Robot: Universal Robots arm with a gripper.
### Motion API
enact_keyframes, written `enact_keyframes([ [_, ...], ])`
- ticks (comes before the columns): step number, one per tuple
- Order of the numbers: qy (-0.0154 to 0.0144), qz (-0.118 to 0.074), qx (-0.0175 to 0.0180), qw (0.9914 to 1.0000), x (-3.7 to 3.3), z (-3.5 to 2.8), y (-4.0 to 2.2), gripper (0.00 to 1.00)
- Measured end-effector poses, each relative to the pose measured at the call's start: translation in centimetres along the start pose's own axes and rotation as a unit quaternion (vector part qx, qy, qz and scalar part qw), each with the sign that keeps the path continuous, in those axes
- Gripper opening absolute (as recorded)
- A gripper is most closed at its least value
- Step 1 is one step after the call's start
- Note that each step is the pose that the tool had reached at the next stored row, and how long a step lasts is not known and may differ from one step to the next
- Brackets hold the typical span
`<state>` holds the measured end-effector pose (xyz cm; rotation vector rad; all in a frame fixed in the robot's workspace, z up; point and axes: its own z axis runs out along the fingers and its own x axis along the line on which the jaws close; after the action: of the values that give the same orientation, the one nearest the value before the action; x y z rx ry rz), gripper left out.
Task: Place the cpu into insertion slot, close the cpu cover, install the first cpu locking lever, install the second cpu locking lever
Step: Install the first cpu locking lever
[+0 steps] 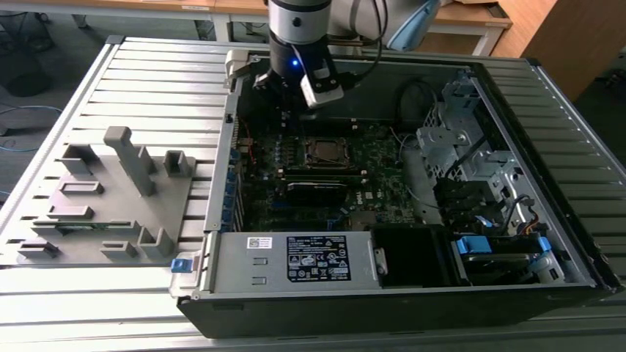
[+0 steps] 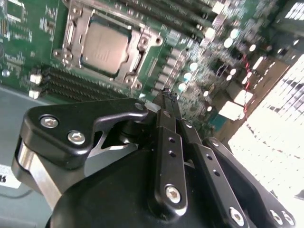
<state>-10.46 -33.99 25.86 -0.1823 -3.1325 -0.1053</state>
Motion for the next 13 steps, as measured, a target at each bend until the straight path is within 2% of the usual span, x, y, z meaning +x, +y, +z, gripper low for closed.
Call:
enact_keyframes([
  [1, 0.0009, 0.0, -0.0073, 0.99997, 0.03, 0.0, -0.01, 0.11],
  [2, 0.0015, 0.0, -0.0117, 0.99993, 0.05, -0.01, -0.02, 0.11],
  [4, 0.002, 0.0, -0.0169, 0.99986, 0.09, -0.01, -0.02, 0.11],
  [5, 0.0029, 0.0, -0.024, 0.99971, 0.1, -0.01, -0.03, 0.11],
  [7, 0.004, 0.0, -0.0342, 0.99941, 0.13, -0.01, -0.04, 0.11],
  [8, 0.0043, 0.0, -0.0368, 0.99931, 0.14, -0.01, -0.05, 0.11],
  [13, 0.0045, 0.0, -0.038, 0.99927, 0.14, -0.01, -0.05, 0.11],
])
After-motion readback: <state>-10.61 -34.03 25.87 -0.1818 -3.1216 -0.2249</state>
